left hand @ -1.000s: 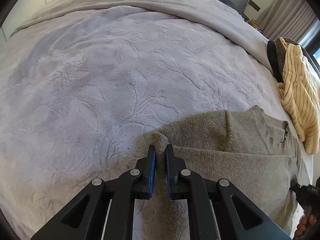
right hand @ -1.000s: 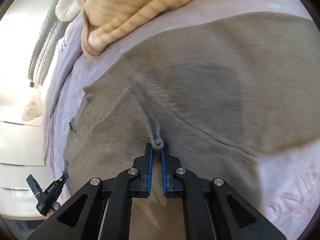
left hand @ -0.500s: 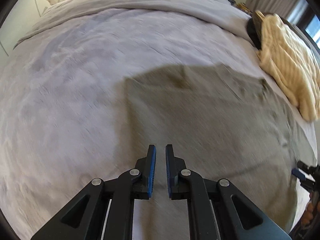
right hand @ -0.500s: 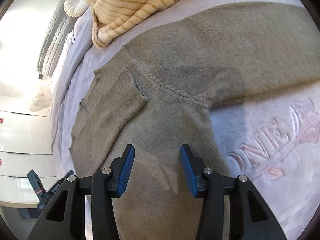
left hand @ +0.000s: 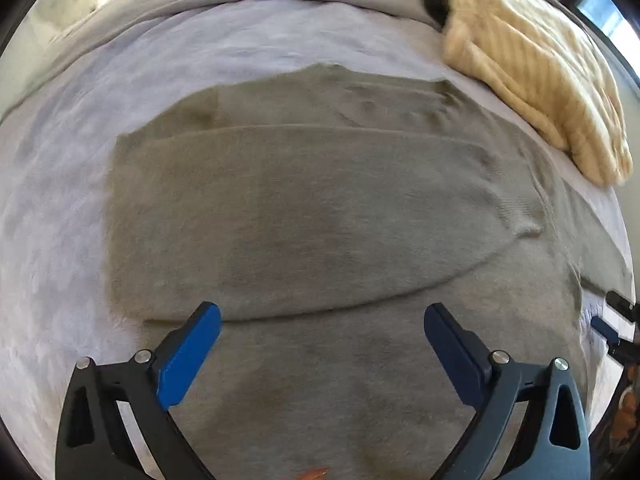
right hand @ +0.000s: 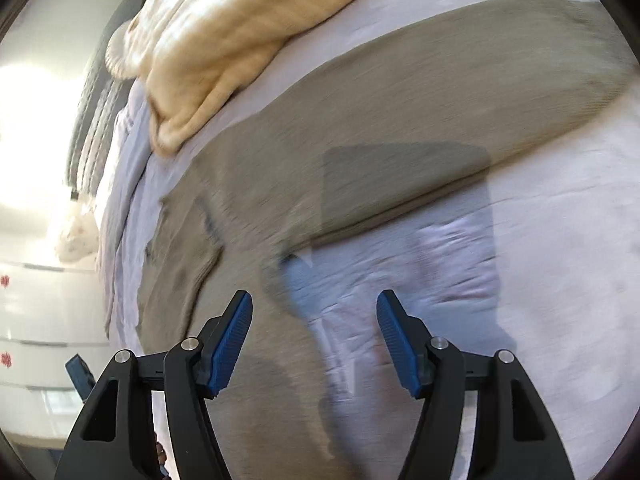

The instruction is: Fold small clothes

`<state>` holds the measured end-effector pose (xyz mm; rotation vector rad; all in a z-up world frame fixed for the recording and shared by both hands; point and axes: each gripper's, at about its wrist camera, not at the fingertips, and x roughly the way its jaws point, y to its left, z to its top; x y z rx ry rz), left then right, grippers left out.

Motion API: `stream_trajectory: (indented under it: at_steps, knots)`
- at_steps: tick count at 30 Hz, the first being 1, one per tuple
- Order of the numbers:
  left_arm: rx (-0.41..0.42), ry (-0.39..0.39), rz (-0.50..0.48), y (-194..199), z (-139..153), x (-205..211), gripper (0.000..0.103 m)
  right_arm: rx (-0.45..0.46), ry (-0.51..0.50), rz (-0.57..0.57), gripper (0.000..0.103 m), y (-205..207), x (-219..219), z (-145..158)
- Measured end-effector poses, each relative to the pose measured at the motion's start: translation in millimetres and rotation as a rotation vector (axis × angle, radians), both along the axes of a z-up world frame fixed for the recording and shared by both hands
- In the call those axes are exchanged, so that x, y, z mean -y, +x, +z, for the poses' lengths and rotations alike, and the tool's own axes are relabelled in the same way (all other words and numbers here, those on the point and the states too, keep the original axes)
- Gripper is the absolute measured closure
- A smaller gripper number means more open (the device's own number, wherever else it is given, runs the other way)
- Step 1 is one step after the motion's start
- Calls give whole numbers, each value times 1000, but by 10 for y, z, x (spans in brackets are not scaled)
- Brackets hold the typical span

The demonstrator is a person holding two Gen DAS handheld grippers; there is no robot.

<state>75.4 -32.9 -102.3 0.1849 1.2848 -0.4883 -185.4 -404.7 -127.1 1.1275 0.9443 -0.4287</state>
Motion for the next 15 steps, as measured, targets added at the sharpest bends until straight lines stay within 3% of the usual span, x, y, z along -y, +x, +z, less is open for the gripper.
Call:
stream_trajectory:
  at_steps: [6,11,15]
  knots:
    - [-3,52,-36,-98,-49,390,2,16,-16,-148,30,-482,483,3]
    - [-52,42,-61,-142,-117,672,2,46,-9,-286,30,-841,888,-28]
    - [-40,47,-102,-224,-115,880,2,82,24,-394,30,-1022,1216,-119]
